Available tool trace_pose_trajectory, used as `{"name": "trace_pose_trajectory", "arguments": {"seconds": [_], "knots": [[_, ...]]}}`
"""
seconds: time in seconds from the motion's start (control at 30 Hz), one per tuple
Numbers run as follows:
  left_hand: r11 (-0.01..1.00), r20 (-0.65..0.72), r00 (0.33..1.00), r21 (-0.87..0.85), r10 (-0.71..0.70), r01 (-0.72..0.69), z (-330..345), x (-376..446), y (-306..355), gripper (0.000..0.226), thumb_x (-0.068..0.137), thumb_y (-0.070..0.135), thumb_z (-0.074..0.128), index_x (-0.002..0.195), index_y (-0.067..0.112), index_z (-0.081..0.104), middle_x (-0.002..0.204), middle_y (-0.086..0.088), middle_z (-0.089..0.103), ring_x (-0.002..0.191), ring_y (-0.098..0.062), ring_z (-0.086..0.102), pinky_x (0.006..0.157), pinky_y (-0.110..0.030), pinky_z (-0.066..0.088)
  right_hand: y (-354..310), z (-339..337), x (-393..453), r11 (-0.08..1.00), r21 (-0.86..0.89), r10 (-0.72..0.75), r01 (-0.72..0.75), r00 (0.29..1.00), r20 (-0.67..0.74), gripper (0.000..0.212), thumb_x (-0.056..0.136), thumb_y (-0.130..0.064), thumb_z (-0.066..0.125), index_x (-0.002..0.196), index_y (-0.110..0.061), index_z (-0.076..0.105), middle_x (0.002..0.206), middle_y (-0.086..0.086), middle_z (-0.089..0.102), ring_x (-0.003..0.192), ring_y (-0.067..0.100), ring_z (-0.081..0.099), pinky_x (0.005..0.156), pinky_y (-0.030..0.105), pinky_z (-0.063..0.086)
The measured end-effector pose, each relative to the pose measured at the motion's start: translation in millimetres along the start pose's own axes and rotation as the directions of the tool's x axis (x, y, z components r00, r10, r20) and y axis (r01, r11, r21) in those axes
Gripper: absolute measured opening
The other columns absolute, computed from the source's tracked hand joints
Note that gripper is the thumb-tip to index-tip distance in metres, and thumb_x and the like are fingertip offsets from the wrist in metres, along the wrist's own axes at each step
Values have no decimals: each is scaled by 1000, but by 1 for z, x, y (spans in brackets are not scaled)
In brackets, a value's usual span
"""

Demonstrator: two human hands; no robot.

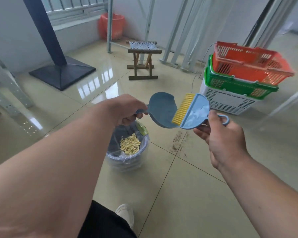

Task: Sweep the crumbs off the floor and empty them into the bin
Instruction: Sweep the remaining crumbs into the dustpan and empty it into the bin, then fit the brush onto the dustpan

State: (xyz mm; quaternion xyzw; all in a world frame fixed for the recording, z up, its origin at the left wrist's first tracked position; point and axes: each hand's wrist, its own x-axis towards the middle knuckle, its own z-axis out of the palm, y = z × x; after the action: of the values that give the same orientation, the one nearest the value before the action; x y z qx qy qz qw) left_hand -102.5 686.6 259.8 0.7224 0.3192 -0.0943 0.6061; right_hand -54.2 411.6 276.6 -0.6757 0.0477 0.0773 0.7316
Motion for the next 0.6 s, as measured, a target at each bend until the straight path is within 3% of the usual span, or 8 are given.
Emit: {"name": "trace_pose_trajectory", "arguments": {"seconds": [0.1, 0.2, 0.27, 0.37, 0.43, 0.53, 0.6], "knots": [[998, 96, 994, 13, 61, -63, 57, -19, 36, 31, 103, 27, 66, 109, -2, 78, 71, -7, 53, 52, -14, 29, 53, -27, 21, -36, -51, 7, 995, -6, -102, 102, 993, -57, 16, 103, -30, 60, 103, -17, 69, 91, 10, 79, 83, 23, 79, 76, 38, 63], [993, 228, 969, -90, 91, -73, 121, -39, 63, 55, 111, 48, 50, 112, -2, 74, 66, -5, 51, 53, -15, 28, 52, -28, 20, -60, -105, 12, 984, -86, -170, 159, 976, -140, 14, 102, -32, 60, 98, -23, 70, 93, 10, 78, 82, 23, 79, 75, 38, 64], [975, 254, 957, -202, 141, -91, 168, -56, 78, 52, 115, 45, 41, 113, 4, 72, 66, -6, 52, 53, -16, 32, 51, -28, 24, -72, -140, 10, 976, -123, -198, 179, 965, -173, 16, 102, -34, 57, 102, -25, 70, 98, 9, 77, 84, 21, 79, 71, 36, 64], [934, 258, 944, -340, 208, -113, 239, -88, 85, 39, 115, 30, 43, 111, 3, 71, 74, -10, 59, 55, -19, 46, 51, -27, 38, -85, -186, -7, 929, -252, -318, 273, 935, -160, 17, 105, -34, 53, 112, -28, 67, 100, -2, 75, 85, 10, 77, 76, 34, 63], [901, 289, 929, -425, 229, -90, 284, -112, 80, 32, 111, 18, 47, 115, 0, 74, 84, -14, 69, 61, -21, 58, 57, -29, 45, -91, -213, -22, 753, -514, -520, 411, 850, -82, 25, 104, -34, 53, 123, -27, 67, 97, -12, 73, 85, 5, 73, 84, 30, 58], [868, 300, 920, -490, 254, -81, 343, -143, 67, 29, 108, 10, 51, 121, 5, 77, 95, -8, 78, 79, -20, 70, 72, -32, 54, -86, -243, -33, 341, -764, -741, 548, 657, 141, 31, 100, -17, 62, 130, -9, 69, 112, 8, 76, 99, 17, 68, 89, 20, 45], [847, 303, 902, -519, 307, -113, 373, -156, 62, 30, 109, 8, 51, 119, 9, 78, 96, -5, 78, 85, -18, 70, 84, -36, 58, -75, -262, -35, 257, -797, -725, 547, 654, 215, 33, 96, -12, 67, 129, -5, 69, 123, 13, 73, 115, 24, 68, 99, 24, 46]]}}
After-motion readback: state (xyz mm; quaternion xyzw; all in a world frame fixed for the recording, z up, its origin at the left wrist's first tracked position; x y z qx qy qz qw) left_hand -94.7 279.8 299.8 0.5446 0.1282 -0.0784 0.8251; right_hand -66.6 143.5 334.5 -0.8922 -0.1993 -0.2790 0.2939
